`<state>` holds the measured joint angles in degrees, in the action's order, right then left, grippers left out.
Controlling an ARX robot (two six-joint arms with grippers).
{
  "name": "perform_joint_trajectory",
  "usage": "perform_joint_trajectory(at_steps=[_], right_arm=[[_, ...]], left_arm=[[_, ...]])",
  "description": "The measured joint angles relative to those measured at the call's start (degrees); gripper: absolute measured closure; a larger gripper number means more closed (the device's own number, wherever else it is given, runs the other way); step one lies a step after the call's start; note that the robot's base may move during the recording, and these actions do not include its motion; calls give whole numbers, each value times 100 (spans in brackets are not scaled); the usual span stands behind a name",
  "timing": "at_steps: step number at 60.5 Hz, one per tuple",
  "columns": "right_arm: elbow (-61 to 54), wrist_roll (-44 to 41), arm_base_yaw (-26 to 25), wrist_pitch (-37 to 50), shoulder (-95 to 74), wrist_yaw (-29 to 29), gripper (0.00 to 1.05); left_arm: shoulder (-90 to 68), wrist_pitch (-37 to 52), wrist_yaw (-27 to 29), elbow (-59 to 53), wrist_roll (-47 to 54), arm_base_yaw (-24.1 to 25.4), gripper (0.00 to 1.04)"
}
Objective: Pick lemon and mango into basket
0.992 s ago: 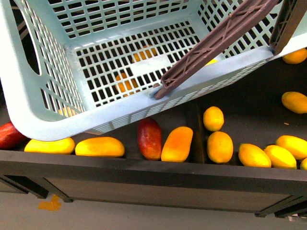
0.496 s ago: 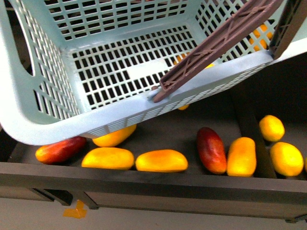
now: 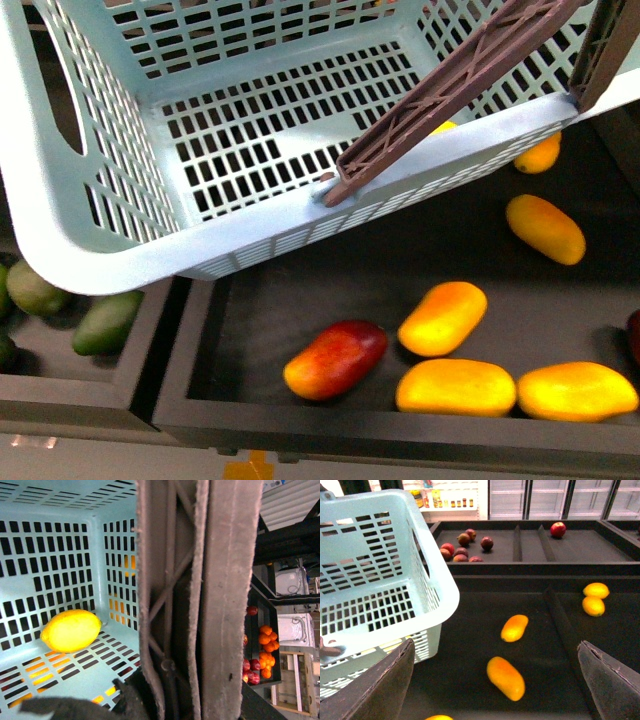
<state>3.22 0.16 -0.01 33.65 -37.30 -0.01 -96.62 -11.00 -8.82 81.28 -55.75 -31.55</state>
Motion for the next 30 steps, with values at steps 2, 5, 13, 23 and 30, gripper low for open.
perform_joint_trajectory(at_steps=[2,5,13,23,30], right_arm=[[2,0,0,0,-2,2,9],[0,0,0,0,-2,2,9],[0,0,4,0,-15,-31,9],[0,0,4,0,-15,-22,9],[2,2,4,-2,-9,-17,9]], left_arm=[[0,0,26,0,2,0,89],[0,0,48,0,2,0,89],[-2,0,76,0,15,59,89],[26,0,205,0,83,114,89],[26,-2,129,0,72,94,89]])
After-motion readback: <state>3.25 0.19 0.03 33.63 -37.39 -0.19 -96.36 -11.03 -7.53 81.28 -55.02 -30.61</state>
